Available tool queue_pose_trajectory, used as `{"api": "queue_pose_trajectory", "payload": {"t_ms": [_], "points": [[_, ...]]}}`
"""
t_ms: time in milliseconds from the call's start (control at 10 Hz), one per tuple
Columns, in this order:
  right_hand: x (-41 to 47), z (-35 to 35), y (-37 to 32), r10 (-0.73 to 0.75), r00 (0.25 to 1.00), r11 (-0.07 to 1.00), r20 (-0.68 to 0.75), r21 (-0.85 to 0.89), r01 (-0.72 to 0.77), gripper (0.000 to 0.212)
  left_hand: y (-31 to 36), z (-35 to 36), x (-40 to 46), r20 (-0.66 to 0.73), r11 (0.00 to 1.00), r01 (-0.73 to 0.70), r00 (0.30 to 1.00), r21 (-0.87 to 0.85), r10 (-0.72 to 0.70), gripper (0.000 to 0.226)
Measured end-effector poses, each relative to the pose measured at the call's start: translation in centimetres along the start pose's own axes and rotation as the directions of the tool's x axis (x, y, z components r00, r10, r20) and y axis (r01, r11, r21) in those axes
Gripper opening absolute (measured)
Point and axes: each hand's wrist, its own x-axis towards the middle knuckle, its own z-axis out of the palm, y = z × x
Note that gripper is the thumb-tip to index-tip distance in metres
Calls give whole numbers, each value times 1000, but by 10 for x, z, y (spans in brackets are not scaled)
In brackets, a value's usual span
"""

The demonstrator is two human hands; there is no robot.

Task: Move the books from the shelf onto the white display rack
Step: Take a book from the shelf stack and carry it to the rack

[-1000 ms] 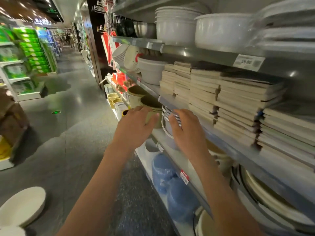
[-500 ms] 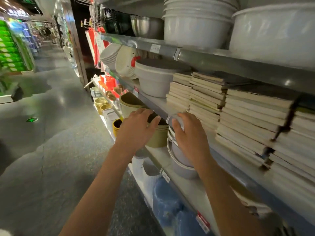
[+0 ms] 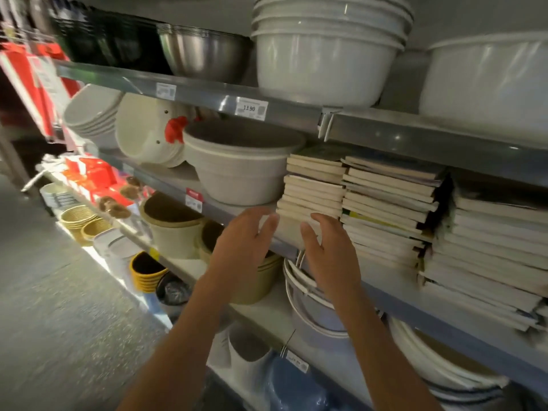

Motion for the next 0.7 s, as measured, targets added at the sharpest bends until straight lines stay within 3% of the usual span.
{"api": "queue_pose_trajectory", "payload": {"t_ms": [200, 300, 400, 500, 700], "points": [[52, 23, 20, 176, 979, 981, -102, 100, -166, 48, -17, 27, 73, 66, 988, -48, 996, -144, 58, 39], [76, 36, 30, 180, 973, 979, -146, 122, -163, 52, -25, 45, 110, 75, 982, -43, 996, -185, 57, 39], [99, 52, 35, 145, 971, 983, -191, 142, -119, 62, -27, 57, 141, 51, 968, -105, 991, -229, 120, 57], [119, 65, 36, 140, 957, 989, -254, 87, -121, 68, -31, 63, 169, 48, 955, -109, 991, -276, 126, 54], [141, 85, 30, 212, 845, 975, -491, 41, -221, 67, -38, 66, 212, 156, 948, 25, 987, -316, 26, 49]]}}
